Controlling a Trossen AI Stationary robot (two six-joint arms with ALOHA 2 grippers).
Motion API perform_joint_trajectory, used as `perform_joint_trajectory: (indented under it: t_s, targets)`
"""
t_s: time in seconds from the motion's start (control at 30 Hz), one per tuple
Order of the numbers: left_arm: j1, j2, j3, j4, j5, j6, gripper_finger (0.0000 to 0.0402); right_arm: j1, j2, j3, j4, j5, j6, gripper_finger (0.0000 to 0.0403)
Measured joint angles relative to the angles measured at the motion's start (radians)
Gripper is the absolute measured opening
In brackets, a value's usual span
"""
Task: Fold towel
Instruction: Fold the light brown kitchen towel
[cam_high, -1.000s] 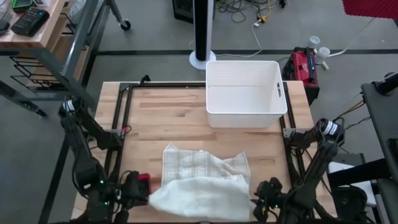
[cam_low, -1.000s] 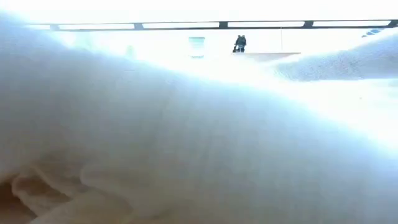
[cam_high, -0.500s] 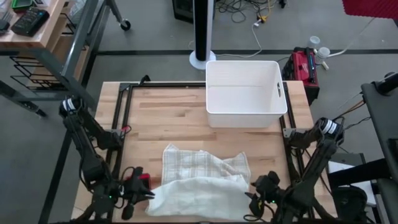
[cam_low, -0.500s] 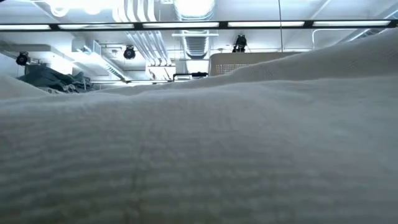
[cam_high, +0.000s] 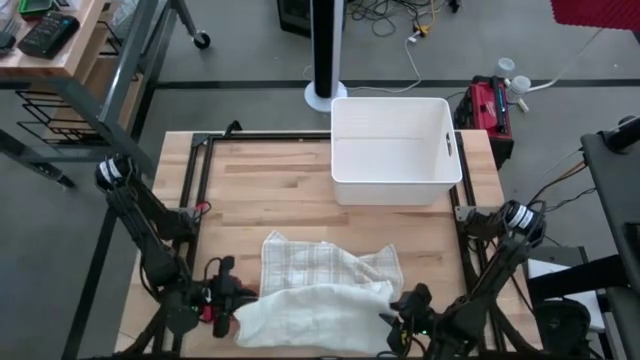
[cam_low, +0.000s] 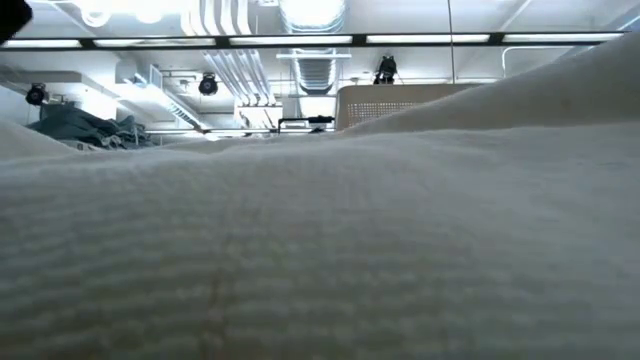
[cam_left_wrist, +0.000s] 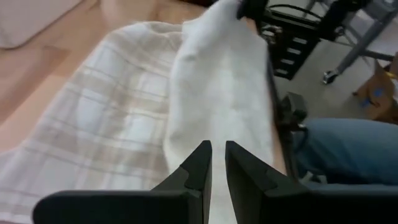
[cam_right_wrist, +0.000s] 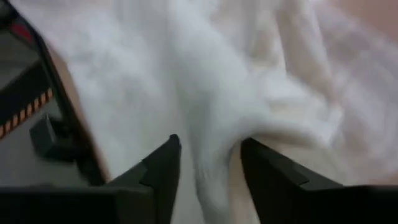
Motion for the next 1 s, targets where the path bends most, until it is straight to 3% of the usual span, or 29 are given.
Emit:
perform_joint_trajectory:
  t_s: [0.17,0.23,0.4,0.57,0.7,0.83,1.0]
  targets:
    - [0.040,0.000,-0.076,0.039,0.002,-0.045,0.0036,0.002,0.008,0.010,-0.002,0.133,-0.113,0.0040]
    - [0.061,0.000,-0.103,0.089,0.015,-0.075,0.0036,0.008,0.002,0.032,-0.005,0.139,-0.199,0.0013]
    - [0.096,0.000,-0.155,0.231,0.141,-0.049,0.0036,0.043,0.004,0.140,0.014,0.135,-0.460,0.0004]
    - [0.107,0.025,-0.218,0.474,0.294,0.082,0.0037,0.112,0.022,0.252,0.073,0.121,-0.752,0.0002]
    - [0.110,0.081,-0.229,0.621,0.297,0.169,0.0046,0.155,0.022,0.301,0.082,0.161,-0.767,0.0002]
    - [0.115,0.168,-0.205,0.660,0.307,0.191,0.0064,0.169,0.023,0.303,0.081,0.199,-0.712,0.0001]
    - [0.145,0.259,-0.125,0.664,0.428,0.195,0.0087,0.165,0.044,0.297,0.077,0.172,-0.656,0.0001]
